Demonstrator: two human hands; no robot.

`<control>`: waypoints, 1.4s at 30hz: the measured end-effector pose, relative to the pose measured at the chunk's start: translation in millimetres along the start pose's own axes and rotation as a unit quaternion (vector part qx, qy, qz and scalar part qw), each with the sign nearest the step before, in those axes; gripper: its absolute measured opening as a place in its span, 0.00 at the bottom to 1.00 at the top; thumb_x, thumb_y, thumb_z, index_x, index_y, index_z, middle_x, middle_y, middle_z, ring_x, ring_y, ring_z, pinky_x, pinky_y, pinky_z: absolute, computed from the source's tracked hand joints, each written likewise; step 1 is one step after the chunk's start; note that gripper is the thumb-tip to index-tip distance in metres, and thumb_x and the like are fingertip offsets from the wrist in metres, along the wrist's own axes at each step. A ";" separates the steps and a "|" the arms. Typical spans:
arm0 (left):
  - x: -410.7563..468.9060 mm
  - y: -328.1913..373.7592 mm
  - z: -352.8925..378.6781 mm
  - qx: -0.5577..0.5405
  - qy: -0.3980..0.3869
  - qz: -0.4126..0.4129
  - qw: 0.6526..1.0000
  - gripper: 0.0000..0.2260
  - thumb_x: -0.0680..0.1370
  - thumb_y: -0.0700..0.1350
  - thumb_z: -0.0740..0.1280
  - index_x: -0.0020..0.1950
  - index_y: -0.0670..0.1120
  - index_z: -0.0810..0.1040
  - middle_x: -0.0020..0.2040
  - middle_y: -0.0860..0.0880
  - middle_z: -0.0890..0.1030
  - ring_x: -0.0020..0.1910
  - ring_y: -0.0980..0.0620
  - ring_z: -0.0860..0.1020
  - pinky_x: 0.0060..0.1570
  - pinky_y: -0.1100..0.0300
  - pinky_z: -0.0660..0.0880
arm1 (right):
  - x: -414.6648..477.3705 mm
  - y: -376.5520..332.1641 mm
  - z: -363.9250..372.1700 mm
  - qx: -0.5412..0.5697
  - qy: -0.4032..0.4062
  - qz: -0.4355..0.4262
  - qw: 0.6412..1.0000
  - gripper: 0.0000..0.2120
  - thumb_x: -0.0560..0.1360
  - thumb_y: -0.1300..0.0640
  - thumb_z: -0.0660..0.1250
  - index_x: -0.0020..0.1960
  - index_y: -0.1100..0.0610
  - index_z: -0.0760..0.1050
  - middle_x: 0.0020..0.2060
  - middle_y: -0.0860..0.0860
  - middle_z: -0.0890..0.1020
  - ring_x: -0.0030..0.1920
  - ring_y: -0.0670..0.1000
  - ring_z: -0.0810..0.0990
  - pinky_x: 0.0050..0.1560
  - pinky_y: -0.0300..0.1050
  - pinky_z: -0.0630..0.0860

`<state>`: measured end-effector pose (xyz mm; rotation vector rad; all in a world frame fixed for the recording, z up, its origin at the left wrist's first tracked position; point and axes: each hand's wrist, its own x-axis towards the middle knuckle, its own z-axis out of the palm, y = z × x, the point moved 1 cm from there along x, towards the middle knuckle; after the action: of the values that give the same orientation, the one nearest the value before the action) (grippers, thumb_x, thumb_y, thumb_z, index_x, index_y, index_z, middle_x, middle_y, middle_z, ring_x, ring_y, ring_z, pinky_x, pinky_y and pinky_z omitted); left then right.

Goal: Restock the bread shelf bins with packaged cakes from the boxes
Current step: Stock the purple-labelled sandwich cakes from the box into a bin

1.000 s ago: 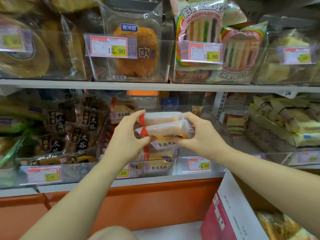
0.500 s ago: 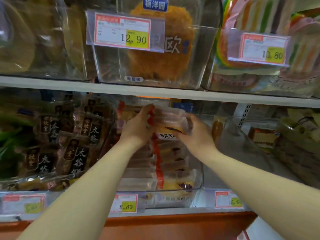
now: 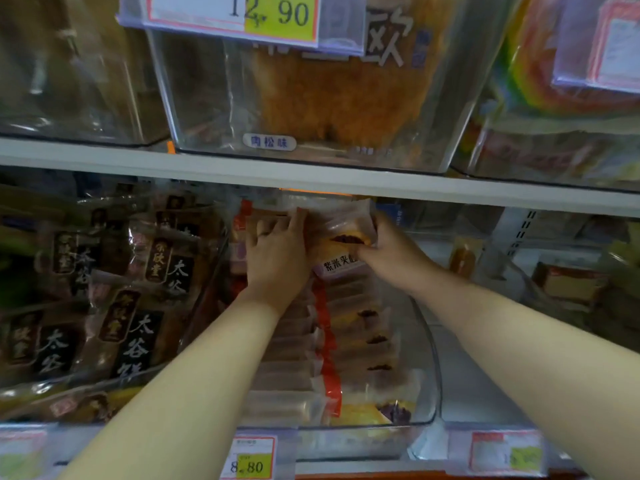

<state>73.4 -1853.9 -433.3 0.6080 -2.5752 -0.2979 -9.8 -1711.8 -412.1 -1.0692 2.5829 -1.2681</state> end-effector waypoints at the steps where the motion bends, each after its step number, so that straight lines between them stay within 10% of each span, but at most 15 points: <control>1: -0.8 -0.8 0.6 0.001 -0.006 -0.004 1.000 0.30 0.79 0.53 0.63 0.78 0.51 0.52 0.75 0.46 0.64 0.73 0.40 0.58 0.69 0.45 0.58 | 0.9 -1.2 1.3 -0.007 -0.008 0.005 1.000 0.24 0.76 0.63 0.64 0.69 0.52 0.62 0.56 0.50 0.74 0.56 0.49 0.75 0.48 0.41 0.71; 6: -5.7 -2.2 3.5 0.051 -0.025 0.011 0.998 0.38 0.76 0.58 0.67 0.78 0.53 0.49 0.76 0.46 0.59 0.73 0.39 0.56 0.70 0.45 0.58 | 1.9 -0.5 6.7 -0.106 -0.059 0.025 0.992 0.19 0.77 0.64 0.60 0.66 0.59 0.61 0.56 0.59 0.75 0.56 0.56 0.76 0.54 0.51 0.73; 10: -8.4 -2.7 5.1 0.092 -0.025 0.022 0.995 0.38 0.76 0.59 0.66 0.78 0.56 0.46 0.74 0.42 0.57 0.71 0.38 0.56 0.69 0.45 0.58 | -0.5 9.2 -4.4 -0.316 0.096 0.000 0.944 0.23 0.75 0.49 0.67 0.65 0.57 0.65 0.53 0.54 0.78 0.55 0.57 0.78 0.58 0.54 0.73; 14: -9.1 5.8 6.9 0.133 0.001 0.051 0.990 0.36 0.78 0.49 0.65 0.78 0.56 0.45 0.74 0.43 0.56 0.70 0.39 0.58 0.66 0.46 0.60 | -5.3 33.0 -19.1 -0.143 0.108 0.115 0.977 0.29 0.68 0.41 0.73 0.62 0.53 0.68 0.56 0.52 0.78 0.56 0.55 0.77 0.55 0.54 0.75; 20: 3.5 12.0 12.5 0.116 0.027 0.068 0.991 0.36 0.77 0.46 0.66 0.78 0.54 0.47 0.73 0.47 0.64 0.71 0.42 0.59 0.63 0.49 0.61 | -6.0 40.6 -13.9 -0.179 0.169 0.023 0.969 0.12 0.71 0.58 0.72 0.41 0.52 0.68 0.43 0.49 0.74 0.46 0.52 0.75 0.40 0.44 0.68; 33: 13.2 24.0 10.5 0.075 0.127 0.111 0.983 0.16 0.79 0.43 0.63 0.66 0.51 0.72 0.62 0.50 0.78 0.65 0.43 0.67 0.60 0.49 0.62 | -8.2 38.4 -11.4 -0.198 0.063 -0.048 0.977 0.09 0.72 0.61 0.69 0.52 0.54 0.79 0.55 0.52 0.78 0.57 0.53 0.74 0.54 0.47 0.73; 42: 27.9 17.5 23.9 0.111 -0.006 0.153 0.982 0.29 0.80 0.52 0.59 0.77 0.52 0.50 0.79 0.48 0.49 0.77 0.44 0.46 0.72 0.36 0.41 | -1.4 44.0 -9.6 -0.154 -0.043 0.001 0.987 0.15 0.77 0.60 0.66 0.63 0.56 0.77 0.66 0.53 0.69 0.65 0.53 0.69 0.57 0.37 0.64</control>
<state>33.2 -1849.3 -437.5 0.2766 -2.6843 0.0899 -36.6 -1686.1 -437.8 -1.1380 2.7701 -0.8180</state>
